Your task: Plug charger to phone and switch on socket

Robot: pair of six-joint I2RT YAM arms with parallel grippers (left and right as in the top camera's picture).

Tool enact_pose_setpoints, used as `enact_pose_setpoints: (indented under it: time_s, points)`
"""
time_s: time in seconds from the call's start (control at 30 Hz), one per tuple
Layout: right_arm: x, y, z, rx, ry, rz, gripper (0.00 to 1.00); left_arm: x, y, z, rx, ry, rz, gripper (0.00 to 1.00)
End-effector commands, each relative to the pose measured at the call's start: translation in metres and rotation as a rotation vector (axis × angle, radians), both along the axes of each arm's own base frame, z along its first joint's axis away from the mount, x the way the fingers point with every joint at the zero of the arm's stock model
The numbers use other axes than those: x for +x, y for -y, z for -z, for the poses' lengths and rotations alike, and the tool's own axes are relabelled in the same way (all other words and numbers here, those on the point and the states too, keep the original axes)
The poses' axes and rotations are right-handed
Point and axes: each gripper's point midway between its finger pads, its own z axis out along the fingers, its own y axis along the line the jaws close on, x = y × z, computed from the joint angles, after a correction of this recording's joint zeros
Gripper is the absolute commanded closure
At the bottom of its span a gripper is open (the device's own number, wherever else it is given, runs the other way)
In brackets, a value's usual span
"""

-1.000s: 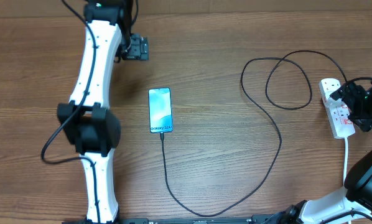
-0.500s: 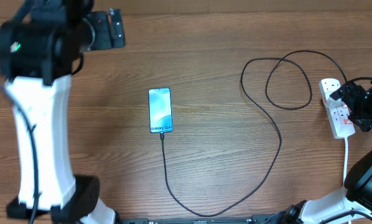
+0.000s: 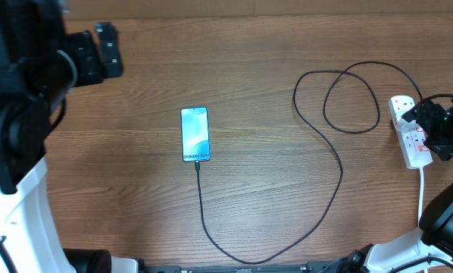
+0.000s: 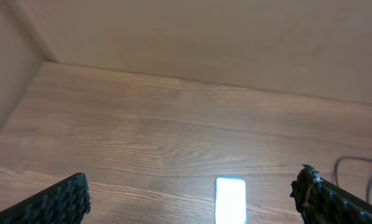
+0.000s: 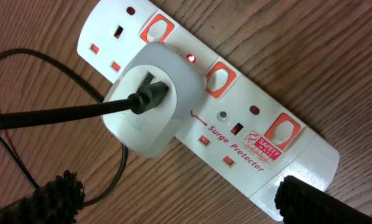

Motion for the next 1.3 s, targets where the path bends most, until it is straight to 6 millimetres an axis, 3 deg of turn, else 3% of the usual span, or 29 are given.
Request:
enact_pose_setpoints:
  time_s: [0.0, 0.13, 0.37, 1.27]
  points:
    - [0.005, 0.001, -0.011, -0.013, 0.033, -0.004, 0.00, -0.004, -0.019, -0.004, -0.007, 0.017, -0.071, 0.00]
    - [0.005, 0.001, -0.011, -0.013, 0.033, -0.004, 0.00, -0.007, -0.031, -0.006, -0.007, 0.021, -0.108, 0.00]
    - [0.005, 0.001, -0.011, -0.013, 0.033, -0.005, 0.00, -0.020, -0.031, 0.002, -0.007, -0.003, -0.109, 0.00]
    - [0.005, 0.001, -0.011, -0.013, 0.033, -0.004, 0.00, -0.121, -0.026, 0.195, 0.000, -0.524, -0.107, 0.00]
